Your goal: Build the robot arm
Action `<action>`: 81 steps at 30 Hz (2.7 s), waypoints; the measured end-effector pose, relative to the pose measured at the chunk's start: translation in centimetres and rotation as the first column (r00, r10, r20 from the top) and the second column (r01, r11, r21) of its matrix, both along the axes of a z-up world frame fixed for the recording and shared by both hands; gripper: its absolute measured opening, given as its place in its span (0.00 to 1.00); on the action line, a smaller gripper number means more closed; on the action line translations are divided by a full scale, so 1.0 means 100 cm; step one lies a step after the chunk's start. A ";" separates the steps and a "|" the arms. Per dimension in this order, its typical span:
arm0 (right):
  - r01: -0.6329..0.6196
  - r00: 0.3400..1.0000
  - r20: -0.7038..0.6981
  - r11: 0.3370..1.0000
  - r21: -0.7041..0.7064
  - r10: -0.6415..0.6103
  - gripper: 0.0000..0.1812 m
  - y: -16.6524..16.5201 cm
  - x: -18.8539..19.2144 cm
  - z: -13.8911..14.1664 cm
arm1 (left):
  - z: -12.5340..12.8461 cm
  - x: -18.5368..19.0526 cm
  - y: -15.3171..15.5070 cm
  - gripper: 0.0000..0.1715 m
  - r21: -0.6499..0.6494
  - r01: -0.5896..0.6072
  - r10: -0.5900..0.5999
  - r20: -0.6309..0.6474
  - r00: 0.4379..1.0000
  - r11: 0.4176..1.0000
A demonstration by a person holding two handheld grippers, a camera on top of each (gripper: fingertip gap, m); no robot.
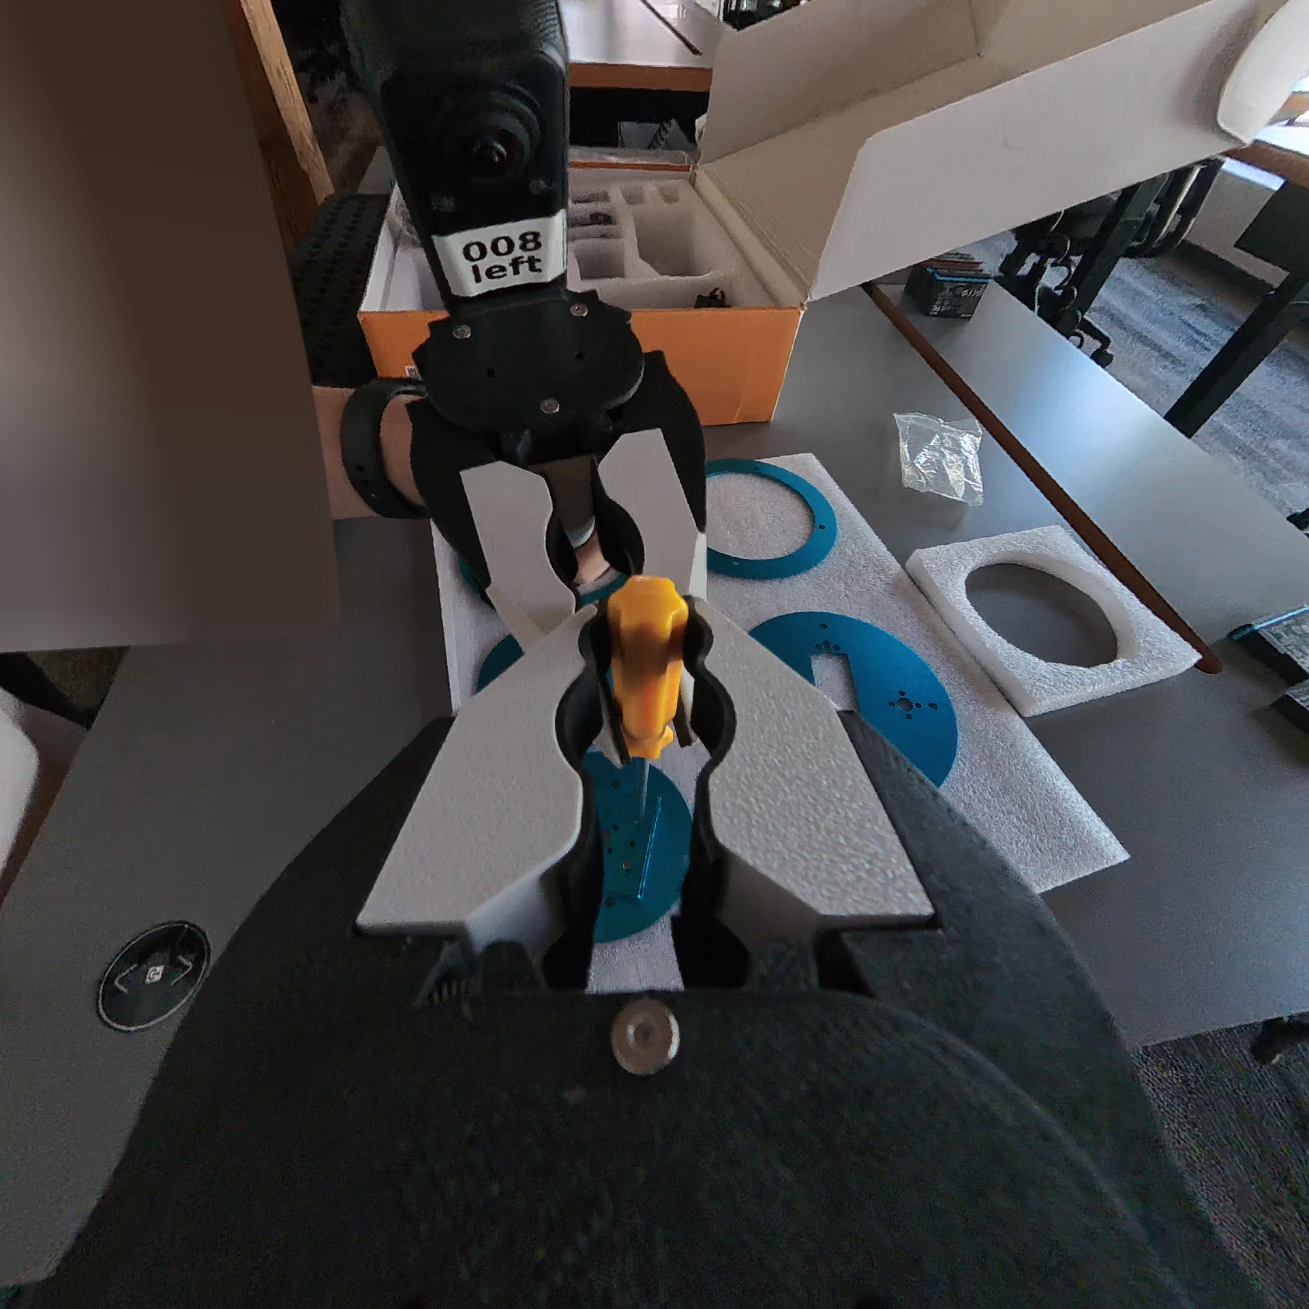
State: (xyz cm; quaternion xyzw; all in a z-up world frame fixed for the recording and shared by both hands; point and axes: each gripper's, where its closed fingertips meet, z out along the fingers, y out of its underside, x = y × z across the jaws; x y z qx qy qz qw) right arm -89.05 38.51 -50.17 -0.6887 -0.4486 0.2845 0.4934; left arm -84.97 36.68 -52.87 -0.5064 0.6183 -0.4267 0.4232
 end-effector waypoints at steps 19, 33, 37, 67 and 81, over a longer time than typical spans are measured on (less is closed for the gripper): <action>-0.337 0.672 0.658 0.932 -0.135 0.339 0.15 -0.014 0.014 0.004 | 0.001 -0.001 0.000 0.08 -0.039 0.011 -0.011 0.012 1.000 0.999; -0.272 0.518 0.770 0.925 -0.263 0.372 0.10 -0.009 0.017 -0.001 | 0.001 -0.002 0.001 0.09 -0.089 0.013 -0.011 0.022 1.000 0.996; -0.178 0.566 0.744 0.934 -0.309 0.354 0.10 -0.008 0.015 -0.001 | 0.002 -0.002 0.002 0.09 -0.156 0.022 -0.017 0.033 0.999 0.987; -0.156 0.544 0.743 0.918 -0.365 0.388 0.09 -0.006 0.019 -0.002 | 0.002 0.001 0.004 0.09 -0.139 -0.014 0.017 0.021 1.000 0.990; -0.137 0.574 0.718 0.910 -0.390 0.394 0.09 -0.005 0.020 -0.002 | 0.002 0.001 0.005 0.09 -0.151 -0.024 0.027 0.015 1.000 0.988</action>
